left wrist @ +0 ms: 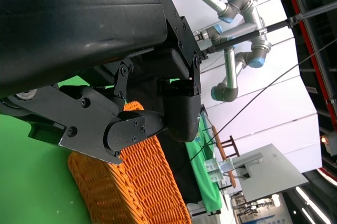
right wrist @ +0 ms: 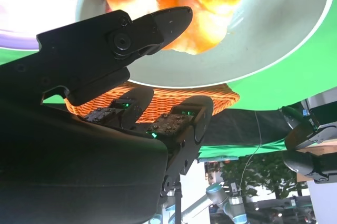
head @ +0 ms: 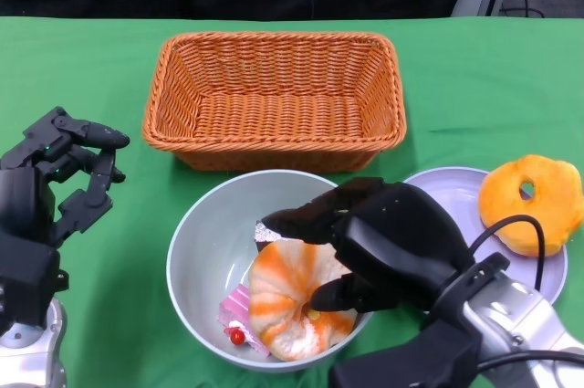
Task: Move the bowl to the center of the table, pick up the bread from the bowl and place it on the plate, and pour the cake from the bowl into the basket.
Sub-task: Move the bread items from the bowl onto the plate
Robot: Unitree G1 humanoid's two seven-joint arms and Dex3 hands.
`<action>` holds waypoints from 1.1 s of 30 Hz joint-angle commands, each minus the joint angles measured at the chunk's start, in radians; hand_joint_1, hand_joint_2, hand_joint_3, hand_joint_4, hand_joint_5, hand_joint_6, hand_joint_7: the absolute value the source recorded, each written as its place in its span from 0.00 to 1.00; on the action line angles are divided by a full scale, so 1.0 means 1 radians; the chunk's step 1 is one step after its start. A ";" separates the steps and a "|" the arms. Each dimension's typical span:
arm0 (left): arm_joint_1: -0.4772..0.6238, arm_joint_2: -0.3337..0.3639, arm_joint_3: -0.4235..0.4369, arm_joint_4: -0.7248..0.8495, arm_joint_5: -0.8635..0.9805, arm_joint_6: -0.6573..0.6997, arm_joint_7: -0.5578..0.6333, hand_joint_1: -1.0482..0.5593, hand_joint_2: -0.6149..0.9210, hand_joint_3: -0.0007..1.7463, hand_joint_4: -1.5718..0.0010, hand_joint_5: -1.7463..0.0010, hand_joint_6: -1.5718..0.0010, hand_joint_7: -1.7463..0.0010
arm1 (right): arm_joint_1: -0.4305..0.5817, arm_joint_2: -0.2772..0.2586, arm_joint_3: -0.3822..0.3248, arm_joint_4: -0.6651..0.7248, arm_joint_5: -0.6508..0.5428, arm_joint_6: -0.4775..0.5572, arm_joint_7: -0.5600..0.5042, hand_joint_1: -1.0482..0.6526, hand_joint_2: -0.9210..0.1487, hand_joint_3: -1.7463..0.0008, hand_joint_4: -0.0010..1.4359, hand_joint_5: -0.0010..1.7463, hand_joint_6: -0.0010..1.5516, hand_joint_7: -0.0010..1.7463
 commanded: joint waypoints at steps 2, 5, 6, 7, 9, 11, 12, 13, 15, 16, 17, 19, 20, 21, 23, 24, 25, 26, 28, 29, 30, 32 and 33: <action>0.014 0.008 0.003 -0.002 0.004 -0.014 0.019 0.57 0.90 0.39 0.53 0.14 0.51 0.33 | -0.015 0.018 0.029 0.011 -0.058 0.050 -0.009 0.18 0.03 0.99 0.35 0.07 0.32 0.00; 0.014 0.006 0.002 -0.005 0.003 -0.016 0.020 0.57 0.90 0.39 0.53 0.15 0.51 0.34 | -0.030 0.019 0.062 0.018 -0.124 0.084 0.000 0.16 0.00 0.99 0.33 0.06 0.30 0.00; 0.014 0.006 0.002 -0.005 0.002 -0.016 0.020 0.56 0.90 0.39 0.53 0.15 0.51 0.34 | -0.031 0.019 0.067 0.019 -0.133 0.090 0.001 0.16 0.00 0.99 0.33 0.05 0.30 0.00; 0.015 0.005 0.002 -0.008 0.005 -0.016 0.025 0.56 0.90 0.38 0.53 0.15 0.51 0.34 | -0.035 0.021 0.078 0.021 -0.155 0.103 0.011 0.16 0.00 0.99 0.33 0.05 0.30 0.00; 0.015 0.005 0.003 -0.012 0.008 -0.016 0.032 0.56 0.90 0.38 0.53 0.14 0.50 0.34 | -0.040 0.022 0.093 0.024 -0.181 0.121 0.022 0.14 0.00 0.98 0.32 0.04 0.28 0.00; 0.014 0.003 0.006 -0.014 -0.001 -0.018 0.026 0.57 0.90 0.38 0.53 0.14 0.50 0.34 | -0.050 0.022 0.115 0.036 -0.215 0.140 0.046 0.14 0.00 0.97 0.32 0.04 0.28 0.00; 0.013 0.002 0.007 -0.015 -0.004 -0.018 0.024 0.57 0.90 0.38 0.53 0.15 0.50 0.35 | -0.053 0.021 0.122 0.039 -0.224 0.146 0.055 0.13 0.00 0.98 0.32 0.04 0.28 0.00; 0.012 0.002 0.008 -0.016 -0.007 -0.017 0.022 0.57 0.90 0.38 0.53 0.15 0.49 0.35 | -0.058 0.017 0.134 0.049 -0.242 0.151 0.060 0.13 0.00 0.98 0.32 0.04 0.28 0.00; 0.012 0.002 0.009 -0.015 -0.007 -0.020 0.024 0.57 0.90 0.38 0.52 0.15 0.49 0.36 | -0.067 0.009 0.152 0.066 -0.274 0.158 0.063 0.14 0.02 0.99 0.31 0.04 0.28 0.00; 0.012 0.002 0.009 -0.015 -0.006 -0.021 0.025 0.57 0.90 0.38 0.52 0.15 0.49 0.36 | -0.069 0.008 0.157 0.070 -0.283 0.160 0.063 0.14 0.03 0.99 0.31 0.03 0.29 0.00; 0.011 0.003 0.009 -0.014 -0.006 -0.021 0.025 0.57 0.90 0.38 0.52 0.15 0.49 0.36 | -0.070 0.007 0.159 0.071 -0.286 0.162 0.063 0.14 0.03 0.99 0.32 0.03 0.29 0.00; 0.015 0.002 0.008 -0.023 -0.002 -0.014 0.030 0.58 0.90 0.38 0.52 0.15 0.49 0.36 | -0.082 0.000 0.175 0.085 -0.311 0.164 0.073 0.14 0.02 0.99 0.31 0.03 0.28 0.00; 0.016 0.003 0.008 -0.026 -0.002 -0.012 0.031 0.58 0.90 0.38 0.51 0.15 0.49 0.36 | -0.085 -0.001 0.181 0.092 -0.320 0.165 0.075 0.15 0.01 0.99 0.31 0.03 0.28 0.00; 0.015 0.003 0.008 -0.024 -0.003 -0.015 0.029 0.57 0.90 0.39 0.52 0.15 0.49 0.36 | -0.086 -0.002 0.188 0.099 -0.330 0.166 0.074 0.15 0.01 0.99 0.31 0.02 0.29 0.00; 0.015 0.003 0.008 -0.023 -0.006 -0.018 0.026 0.57 0.90 0.39 0.51 0.15 0.49 0.36 | -0.085 -0.001 0.198 0.110 -0.343 0.169 0.066 0.14 0.01 0.99 0.31 0.02 0.29 0.00; 0.015 0.002 0.009 -0.023 -0.009 -0.018 0.025 0.57 0.90 0.39 0.51 0.14 0.49 0.35 | -0.084 -0.001 0.203 0.115 -0.350 0.170 0.060 0.13 0.01 1.00 0.31 0.02 0.29 0.00; 0.016 -0.001 0.009 -0.026 -0.014 -0.015 0.022 0.57 0.90 0.39 0.51 0.14 0.49 0.35 | -0.085 -0.002 0.212 0.124 -0.360 0.170 0.048 0.13 0.01 1.00 0.31 0.02 0.29 0.00; 0.016 -0.003 0.010 -0.027 -0.019 -0.013 0.020 0.57 0.90 0.39 0.52 0.15 0.49 0.35 | -0.087 -0.004 0.221 0.132 -0.373 0.170 0.036 0.13 0.01 1.00 0.31 0.02 0.29 0.00; 0.018 -0.003 0.009 -0.029 -0.021 -0.012 0.018 0.57 0.89 0.39 0.52 0.15 0.49 0.35 | -0.091 -0.005 0.234 0.149 -0.396 0.169 0.007 0.13 0.01 1.00 0.31 0.02 0.29 0.00; 0.019 -0.002 0.009 -0.030 -0.020 -0.013 0.019 0.57 0.89 0.39 0.52 0.15 0.49 0.36 | -0.092 -0.006 0.239 0.157 -0.405 0.169 -0.006 0.13 0.01 1.00 0.32 0.02 0.30 0.00; 0.021 -0.001 0.007 -0.031 -0.010 -0.014 0.027 0.57 0.89 0.39 0.52 0.15 0.49 0.36 | -0.096 -0.003 0.246 0.173 -0.416 0.171 -0.036 0.14 0.01 1.00 0.32 0.02 0.30 0.00; 0.022 0.001 0.006 -0.031 -0.001 -0.019 0.033 0.57 0.89 0.39 0.52 0.15 0.49 0.36 | -0.104 0.001 0.258 0.204 -0.430 0.173 -0.090 0.15 0.01 1.00 0.34 0.03 0.31 0.01; 0.022 0.001 0.005 -0.032 0.002 -0.020 0.035 0.57 0.89 0.39 0.52 0.15 0.49 0.36 | -0.106 0.002 0.261 0.214 -0.434 0.174 -0.106 0.15 0.01 1.00 0.35 0.03 0.31 0.01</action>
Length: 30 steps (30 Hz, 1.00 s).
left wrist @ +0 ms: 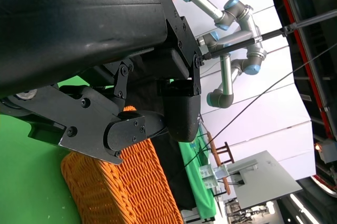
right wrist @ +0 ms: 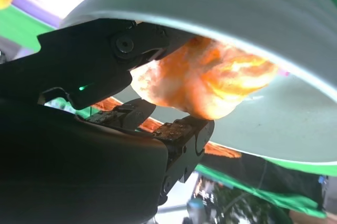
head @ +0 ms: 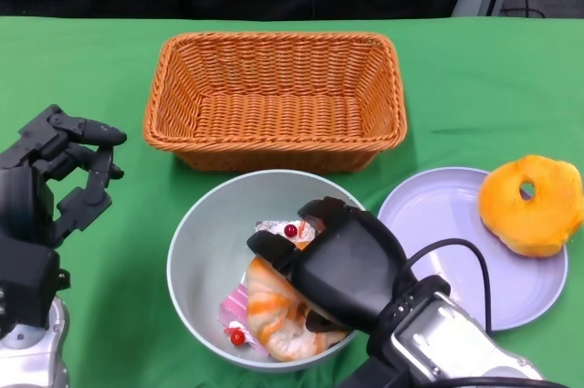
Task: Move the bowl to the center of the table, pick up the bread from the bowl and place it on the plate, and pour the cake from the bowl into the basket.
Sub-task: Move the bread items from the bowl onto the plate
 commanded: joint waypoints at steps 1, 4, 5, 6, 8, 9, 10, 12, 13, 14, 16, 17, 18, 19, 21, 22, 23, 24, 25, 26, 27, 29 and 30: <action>0.014 0.010 0.005 -0.013 0.000 -0.009 0.014 0.57 0.89 0.39 0.52 0.15 0.49 0.36 | -0.016 -0.003 0.014 0.051 -0.015 0.009 -0.065 0.16 0.00 1.00 0.36 0.03 0.31 0.01; 0.016 0.008 0.005 -0.017 -0.001 -0.002 0.015 0.57 0.89 0.40 0.52 0.15 0.49 0.35 | -0.022 0.008 0.022 0.090 -0.010 0.018 -0.124 0.18 0.00 0.99 0.38 0.04 0.33 0.01; 0.016 0.007 0.005 -0.018 0.000 -0.003 0.015 0.57 0.89 0.40 0.52 0.15 0.49 0.35 | -0.024 0.010 0.024 0.103 -0.006 0.020 -0.141 0.19 0.00 0.99 0.39 0.04 0.34 0.01; 0.016 0.007 0.004 -0.018 0.001 -0.005 0.016 0.57 0.89 0.40 0.52 0.15 0.49 0.35 | -0.027 0.012 0.028 0.116 -0.003 0.020 -0.158 0.21 0.00 0.98 0.40 0.04 0.34 0.01; 0.016 0.008 0.003 -0.017 0.001 -0.006 0.015 0.57 0.89 0.40 0.52 0.15 0.49 0.35 | -0.035 0.015 0.037 0.145 -0.006 0.025 -0.193 0.24 0.00 0.98 0.42 0.04 0.36 0.01; 0.017 0.008 0.003 -0.018 0.005 -0.005 0.019 0.57 0.89 0.40 0.52 0.15 0.49 0.35 | -0.040 0.015 0.042 0.158 -0.007 0.024 -0.205 0.25 0.00 0.97 0.44 0.05 0.36 0.01; 0.016 0.008 0.003 -0.016 0.004 -0.008 0.018 0.57 0.89 0.40 0.51 0.15 0.49 0.35 | -0.046 0.015 0.046 0.169 -0.006 0.021 -0.207 0.29 0.02 0.98 0.45 0.05 0.38 0.01; 0.016 0.006 0.005 -0.017 -0.001 -0.008 0.017 0.58 0.88 0.41 0.51 0.15 0.49 0.35 | -0.056 0.013 0.052 0.187 0.003 0.013 -0.208 0.34 0.05 1.00 0.46 0.05 0.39 0.01; 0.017 0.006 0.005 -0.019 0.003 -0.006 0.020 0.58 0.88 0.41 0.51 0.16 0.49 0.36 | -0.060 0.014 0.054 0.197 0.011 0.008 -0.211 0.36 0.07 1.00 0.47 0.05 0.40 0.01; 0.018 0.007 0.004 -0.021 0.008 -0.004 0.025 0.58 0.88 0.41 0.51 0.16 0.49 0.36 | -0.062 0.015 0.054 0.205 0.019 0.006 -0.215 0.37 0.08 1.00 0.49 0.06 0.41 0.02; 0.018 0.008 0.003 -0.022 0.013 -0.005 0.030 0.58 0.88 0.41 0.51 0.16 0.49 0.36 | -0.064 0.021 0.054 0.218 0.038 0.001 -0.218 0.39 0.07 1.00 0.54 0.08 0.45 0.02; 0.017 0.007 0.003 -0.022 0.012 -0.006 0.028 0.58 0.88 0.41 0.51 0.16 0.49 0.36 | -0.065 0.023 0.052 0.225 0.054 -0.007 -0.221 0.39 0.06 1.00 0.55 0.12 0.48 0.02; 0.017 0.007 0.003 -0.022 0.010 -0.006 0.026 0.58 0.88 0.41 0.51 0.16 0.49 0.36 | -0.066 0.025 0.050 0.233 0.075 -0.018 -0.227 0.39 0.05 1.00 0.56 0.17 0.51 0.01; 0.018 0.007 0.003 -0.023 0.010 -0.006 0.025 0.57 0.88 0.41 0.51 0.15 0.48 0.36 | -0.069 0.024 0.047 0.243 0.098 -0.036 -0.238 0.39 0.04 1.00 0.57 0.20 0.54 0.02; 0.018 0.006 0.003 -0.023 0.008 -0.006 0.024 0.57 0.88 0.41 0.51 0.15 0.48 0.36 | -0.077 0.020 0.043 0.268 0.134 -0.071 -0.279 0.40 0.04 1.00 0.59 0.20 0.56 0.02; 0.018 0.006 0.003 -0.023 0.007 -0.004 0.024 0.58 0.89 0.41 0.51 0.15 0.48 0.36 | -0.083 0.018 0.043 0.289 0.146 -0.088 -0.315 0.40 0.05 1.00 0.64 0.18 0.60 0.02; 0.018 0.006 0.003 -0.023 0.006 -0.002 0.023 0.58 0.89 0.41 0.51 0.15 0.49 0.36 | -0.088 0.017 0.043 0.305 0.154 -0.100 -0.342 0.41 0.05 1.00 0.68 0.17 0.62 0.02; 0.018 0.005 0.003 -0.022 0.001 -0.001 0.018 0.58 0.89 0.41 0.51 0.15 0.49 0.36 | -0.097 0.014 0.045 0.323 0.159 -0.115 -0.364 0.41 0.05 1.00 0.72 0.17 0.64 0.02; 0.017 0.004 0.003 -0.022 0.002 0.002 0.021 0.58 0.88 0.41 0.51 0.15 0.49 0.36 | -0.107 0.011 0.047 0.343 0.164 -0.130 -0.387 0.41 0.04 1.00 0.75 0.18 0.66 0.03; 0.018 0.004 0.003 -0.023 0.004 0.004 0.023 0.57 0.88 0.41 0.51 0.15 0.49 0.36 | -0.116 0.009 0.048 0.364 0.171 -0.146 -0.414 0.41 0.04 1.00 0.77 0.18 0.67 0.03; 0.017 0.005 0.002 -0.023 0.007 0.005 0.025 0.58 0.88 0.41 0.51 0.15 0.49 0.36 | -0.123 0.009 0.049 0.381 0.178 -0.158 -0.432 0.41 0.05 1.00 0.78 0.20 0.69 0.03; 0.017 0.006 0.001 -0.021 0.013 0.003 0.029 0.58 0.88 0.41 0.51 0.15 0.49 0.36 | -0.135 0.012 0.048 0.413 0.194 -0.182 -0.466 0.42 0.06 1.00 0.73 0.31 0.72 0.02; 0.017 0.006 0.001 -0.021 0.014 0.002 0.030 0.58 0.88 0.42 0.51 0.14 0.49 0.36 | -0.140 0.012 0.049 0.424 0.199 -0.188 -0.474 0.42 0.06 1.00 0.70 0.36 0.73 0.02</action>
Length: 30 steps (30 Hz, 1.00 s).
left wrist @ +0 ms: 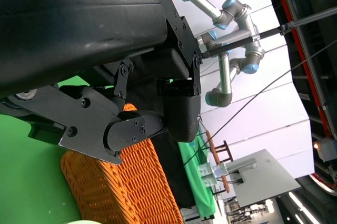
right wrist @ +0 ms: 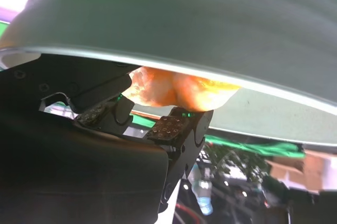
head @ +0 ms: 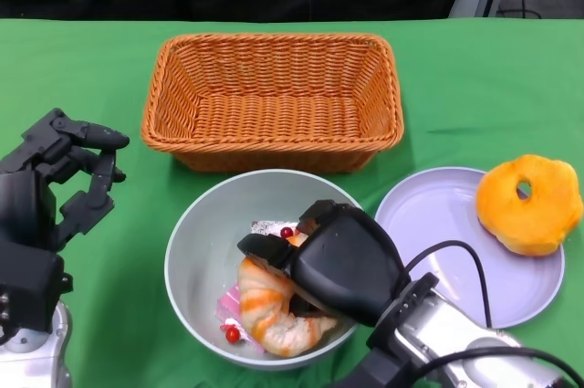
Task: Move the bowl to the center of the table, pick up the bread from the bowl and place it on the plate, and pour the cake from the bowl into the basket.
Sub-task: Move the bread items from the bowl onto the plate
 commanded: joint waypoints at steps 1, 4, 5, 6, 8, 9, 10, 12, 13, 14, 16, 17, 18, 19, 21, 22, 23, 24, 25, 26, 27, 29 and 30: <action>0.004 0.013 0.004 -0.005 0.001 0.001 0.013 0.58 0.88 0.42 0.52 0.14 0.49 0.36 | -0.014 -0.011 0.011 0.059 0.026 -0.033 -0.012 0.42 0.06 1.00 0.68 0.39 0.73 0.01; 0.003 0.013 0.003 -0.003 0.001 -0.004 0.012 0.58 0.87 0.43 0.52 0.14 0.49 0.35 | -0.029 -0.013 0.002 0.073 0.058 -0.058 -0.009 0.43 0.06 1.00 0.61 0.50 0.74 0.01; 0.003 0.012 0.003 -0.003 0.002 -0.004 0.013 0.58 0.87 0.43 0.52 0.14 0.50 0.34 | -0.034 -0.015 0.000 0.076 0.065 -0.065 -0.013 0.43 0.06 1.00 0.57 0.56 0.75 0.01; 0.003 0.012 0.002 -0.004 0.002 -0.002 0.012 0.57 0.87 0.43 0.52 0.13 0.50 0.34 | -0.039 -0.016 -0.001 0.079 0.069 -0.069 -0.018 0.43 0.06 1.00 0.56 0.60 0.75 0.01; 0.004 0.012 0.002 -0.004 0.001 -0.002 0.011 0.58 0.87 0.44 0.52 0.13 0.50 0.33 | -0.045 -0.017 -0.005 0.085 0.076 -0.075 -0.032 0.43 0.06 1.00 0.54 0.66 0.75 0.01; 0.004 0.013 0.003 -0.003 0.002 -0.003 0.012 0.58 0.86 0.44 0.52 0.13 0.50 0.33 | -0.047 -0.015 -0.010 0.090 0.081 -0.078 -0.042 0.43 0.06 1.00 0.54 0.67 0.75 0.01; 0.004 0.013 0.003 -0.002 0.005 -0.002 0.016 0.58 0.86 0.44 0.52 0.14 0.50 0.33 | -0.050 -0.014 -0.015 0.095 0.090 -0.088 -0.055 0.43 0.05 1.00 0.55 0.68 0.75 0.01; 0.005 0.015 0.003 -0.003 0.009 0.004 0.021 0.57 0.87 0.44 0.52 0.14 0.50 0.34 | -0.056 -0.012 -0.024 0.111 0.114 -0.119 -0.093 0.44 0.05 1.00 0.56 0.69 0.76 0.01; 0.005 0.015 0.004 -0.004 0.010 0.007 0.023 0.57 0.87 0.44 0.52 0.14 0.50 0.34 | -0.059 -0.010 -0.027 0.120 0.124 -0.133 -0.108 0.45 0.05 1.00 0.57 0.70 0.76 0.01; 0.006 0.015 0.003 -0.005 0.011 0.008 0.023 0.57 0.87 0.43 0.52 0.14 0.50 0.34 | -0.059 -0.011 -0.035 0.114 0.141 -0.144 -0.105 0.45 0.04 1.00 0.56 0.72 0.77 0.01; 0.007 0.017 0.003 -0.006 0.011 0.007 0.021 0.57 0.87 0.43 0.52 0.14 0.50 0.34 | -0.058 -0.016 -0.048 0.097 0.162 -0.156 -0.097 0.44 0.02 1.00 0.52 0.79 0.77 0.02; 0.006 0.017 0.004 -0.005 0.008 0.005 0.018 0.57 0.87 0.43 0.52 0.14 0.50 0.34 | -0.057 -0.016 -0.056 0.092 0.168 -0.160 -0.104 0.44 0.02 1.00 0.50 0.83 0.78 0.03; 0.005 0.016 0.005 -0.004 0.004 0.003 0.015 0.57 0.87 0.42 0.52 0.14 0.50 0.34 | -0.056 -0.015 -0.063 0.088 0.175 -0.164 -0.110 0.44 0.02 1.00 0.49 0.88 0.71 0.21; 0.004 0.016 0.005 -0.001 0.001 0.000 0.012 0.57 0.87 0.42 0.52 0.14 0.50 0.35 | -0.054 -0.015 -0.070 0.084 0.183 -0.169 -0.110 0.44 0.02 1.00 0.48 0.91 0.61 0.41; 0.002 0.019 0.006 0.006 -0.002 -0.002 0.008 0.57 0.88 0.42 0.53 0.14 0.50 0.35 | -0.046 -0.020 -0.088 0.061 0.210 -0.179 -0.092 0.44 0.02 1.00 0.47 0.93 0.50 0.58; 0.001 0.020 0.007 0.009 -0.003 -0.004 0.007 0.57 0.88 0.42 0.53 0.14 0.50 0.35 | -0.043 -0.023 -0.094 0.053 0.219 -0.183 -0.086 0.44 0.02 1.00 0.48 0.91 0.51 0.55; 0.000 0.020 0.007 0.010 -0.004 -0.003 0.006 0.58 0.88 0.42 0.53 0.14 0.50 0.35 | -0.037 -0.026 -0.104 0.040 0.235 -0.190 -0.075 0.45 0.03 1.00 0.49 0.89 0.52 0.51; 0.000 0.020 0.007 0.010 -0.005 -0.002 0.006 0.58 0.88 0.42 0.53 0.14 0.50 0.35 | -0.033 -0.029 -0.110 0.032 0.245 -0.195 -0.066 0.45 0.03 1.00 0.49 0.88 0.53 0.48; 0.000 0.021 0.007 0.011 -0.005 -0.001 0.005 0.58 0.88 0.42 0.53 0.14 0.50 0.35 | -0.028 -0.034 -0.117 0.017 0.256 -0.198 -0.055 0.45 0.03 1.00 0.49 0.88 0.53 0.47; 0.000 0.022 0.007 0.011 -0.003 -0.001 0.007 0.58 0.88 0.42 0.53 0.14 0.50 0.35 | -0.024 -0.038 -0.123 0.003 0.265 -0.200 -0.045 0.46 0.03 1.00 0.49 0.87 0.54 0.46; 0.000 0.022 0.007 0.012 -0.001 -0.001 0.008 0.58 0.88 0.42 0.52 0.14 0.50 0.35 | -0.020 -0.041 -0.126 -0.007 0.269 -0.200 -0.037 0.46 0.04 1.00 0.49 0.86 0.54 0.45; 0.001 0.023 0.006 0.010 0.002 0.003 0.010 0.57 0.88 0.42 0.52 0.14 0.49 0.35 | -0.010 -0.045 -0.138 -0.033 0.283 -0.201 -0.019 0.46 0.04 1.00 0.49 0.86 0.54 0.45; 0.002 0.024 0.006 0.008 0.003 0.005 0.012 0.57 0.88 0.42 0.52 0.15 0.49 0.35 | -0.004 -0.046 -0.146 -0.048 0.290 -0.202 -0.010 0.47 0.04 1.00 0.49 0.86 0.54 0.45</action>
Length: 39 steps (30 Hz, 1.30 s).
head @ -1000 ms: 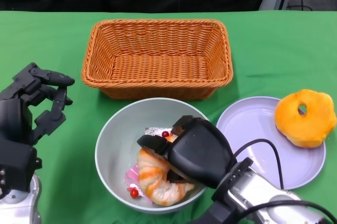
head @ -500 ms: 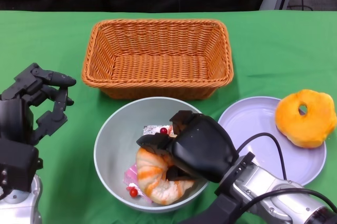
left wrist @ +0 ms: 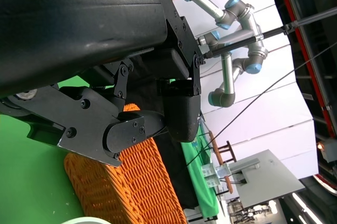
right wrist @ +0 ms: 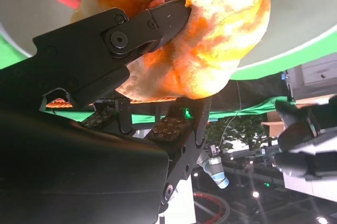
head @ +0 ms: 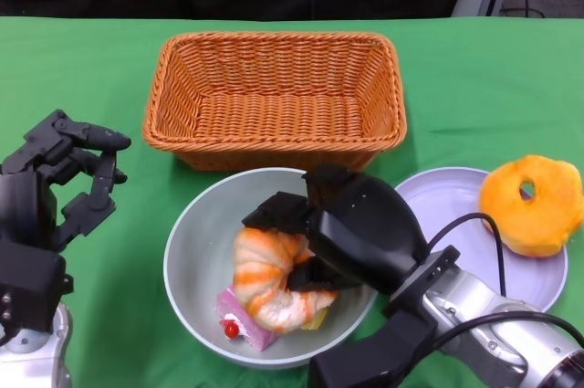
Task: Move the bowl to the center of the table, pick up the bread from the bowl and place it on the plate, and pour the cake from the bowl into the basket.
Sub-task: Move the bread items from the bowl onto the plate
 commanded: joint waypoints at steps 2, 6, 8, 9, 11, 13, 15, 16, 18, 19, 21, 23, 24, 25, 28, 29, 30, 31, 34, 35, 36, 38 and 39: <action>0.002 0.021 0.006 0.002 -0.004 0.004 0.007 0.57 0.88 0.42 0.52 0.15 0.49 0.35 | 0.042 -0.019 -0.050 -0.101 0.073 0.001 0.082 0.48 0.04 1.00 0.48 0.85 0.54 0.44; 0.001 0.021 0.006 0.004 -0.011 0.002 -0.001 0.57 0.88 0.42 0.52 0.14 0.50 0.34 | 0.079 -0.020 -0.086 -0.181 0.126 0.010 0.166 0.49 0.03 1.00 0.49 0.80 0.58 0.33; 0.001 0.021 0.007 0.006 -0.013 0.003 -0.002 0.57 0.88 0.41 0.53 0.14 0.50 0.34 | 0.090 -0.025 -0.104 -0.210 0.146 0.005 0.190 0.49 0.03 1.00 0.49 0.83 0.59 0.34; 0.000 0.021 0.007 0.009 -0.013 0.000 -0.001 0.58 0.88 0.41 0.53 0.14 0.50 0.34 | 0.095 -0.027 -0.113 -0.225 0.151 0.006 0.201 0.49 0.02 1.00 0.49 0.84 0.58 0.37; 0.000 0.022 0.007 0.010 -0.011 0.000 0.000 0.58 0.88 0.41 0.53 0.14 0.50 0.34 | 0.106 -0.030 -0.132 -0.255 0.149 0.011 0.200 0.49 0.03 1.00 0.49 0.85 0.53 0.46; -0.002 0.022 0.008 0.013 -0.018 -0.003 -0.006 0.58 0.88 0.41 0.52 0.14 0.50 0.34 | 0.118 -0.035 -0.154 -0.287 0.155 0.010 0.205 0.48 0.04 1.00 0.53 0.80 0.54 0.43; -0.003 0.023 0.009 0.014 -0.022 -0.001 -0.009 0.58 0.88 0.41 0.52 0.14 0.50 0.34 | 0.134 -0.034 -0.179 -0.315 0.167 0.005 0.195 0.51 0.05 1.00 0.55 0.79 0.56 0.42; -0.002 0.025 0.007 0.013 -0.021 0.001 -0.009 0.58 0.88 0.41 0.52 0.14 0.50 0.34 | 0.141 -0.035 -0.192 -0.331 0.172 0.007 0.197 0.51 0.05 1.00 0.56 0.80 0.57 0.42; 0.000 0.028 0.006 0.011 -0.026 0.004 -0.017 0.58 0.88 0.42 0.53 0.14 0.50 0.34 | 0.161 -0.036 -0.222 -0.375 0.196 0.018 0.218 0.52 0.02 0.99 0.51 0.91 0.51 0.58; 0.001 0.029 0.005 0.010 -0.028 0.006 -0.020 0.58 0.88 0.42 0.53 0.14 0.50 0.34 | 0.169 -0.035 -0.233 -0.391 0.204 0.021 0.228 0.53 0.02 0.99 0.51 0.91 0.51 0.58; 0.001 0.029 0.006 0.012 -0.030 0.004 -0.022 0.58 0.88 0.42 0.53 0.14 0.50 0.34 | 0.185 -0.044 -0.261 -0.436 0.222 0.030 0.252 0.53 0.02 0.99 0.52 0.88 0.52 0.54; 0.000 0.031 0.006 0.014 -0.024 0.001 -0.016 0.59 0.88 0.42 0.53 0.14 0.50 0.34 | 0.204 -0.052 -0.293 -0.478 0.241 0.035 0.270 0.53 0.02 0.99 0.53 0.86 0.54 0.49; 0.000 0.032 0.006 0.016 -0.022 0.000 -0.014 0.59 0.88 0.42 0.52 0.14 0.50 0.34 | 0.214 -0.056 -0.308 -0.497 0.247 0.040 0.280 0.53 0.02 0.99 0.54 0.84 0.57 0.44; 0.000 0.032 0.006 0.017 -0.022 -0.001 -0.014 0.59 0.88 0.42 0.52 0.14 0.50 0.34 | 0.221 -0.063 -0.323 -0.513 0.258 0.040 0.291 0.54 0.02 0.99 0.55 0.83 0.58 0.42; 0.004 0.031 0.004 0.008 -0.020 0.007 -0.011 0.58 0.87 0.42 0.52 0.15 0.50 0.34 | 0.245 -0.083 -0.377 -0.555 0.308 0.051 0.338 0.55 0.01 0.99 0.55 0.82 0.59 0.38; 0.004 0.030 0.004 0.007 -0.018 0.007 -0.008 0.58 0.87 0.42 0.52 0.15 0.50 0.34 | 0.254 -0.086 -0.395 -0.565 0.318 0.057 0.344 0.55 0.01 0.99 0.56 0.82 0.60 0.37; 0.004 0.030 0.004 0.007 -0.018 0.006 -0.008 0.58 0.87 0.42 0.52 0.15 0.50 0.34 | 0.261 -0.089 -0.411 -0.572 0.325 0.062 0.349 0.56 0.02 1.00 0.56 0.81 0.61 0.35; 0.004 0.029 0.004 0.006 -0.021 0.008 -0.010 0.58 0.87 0.42 0.52 0.15 0.50 0.34 | 0.269 -0.093 -0.427 -0.579 0.334 0.072 0.357 0.56 0.02 1.00 0.56 0.82 0.62 0.34; 0.003 0.030 0.005 0.012 -0.026 0.005 -0.016 0.58 0.87 0.42 0.52 0.15 0.50 0.34 | 0.291 -0.113 -0.476 -0.591 0.361 0.101 0.388 0.57 0.01 1.00 0.53 0.86 0.61 0.38; 0.002 0.031 0.006 0.013 -0.027 0.004 -0.017 0.58 0.87 0.42 0.52 0.15 0.50 0.34 | 0.297 -0.123 -0.490 -0.589 0.359 0.106 0.391 0.58 0.01 1.00 0.52 0.87 0.60 0.41; 0.002 0.031 0.006 0.015 -0.027 0.002 -0.016 0.57 0.87 0.42 0.52 0.15 0.50 0.34 | 0.303 -0.134 -0.503 -0.587 0.351 0.118 0.394 0.58 0.02 1.00 0.51 0.88 0.59 0.43; 0.001 0.032 0.008 0.017 -0.034 0.003 -0.023 0.57 0.87 0.41 0.52 0.14 0.50 0.34 | 0.314 -0.150 -0.523 -0.581 0.342 0.139 0.401 0.58 0.01 1.00 0.51 0.88 0.58 0.45; 0.001 0.032 0.008 0.018 -0.036 0.004 -0.025 0.57 0.87 0.41 0.52 0.14 0.50 0.34 | 0.319 -0.156 -0.531 -0.574 0.340 0.148 0.402 0.58 0.01 1.00 0.51 0.87 0.57 0.45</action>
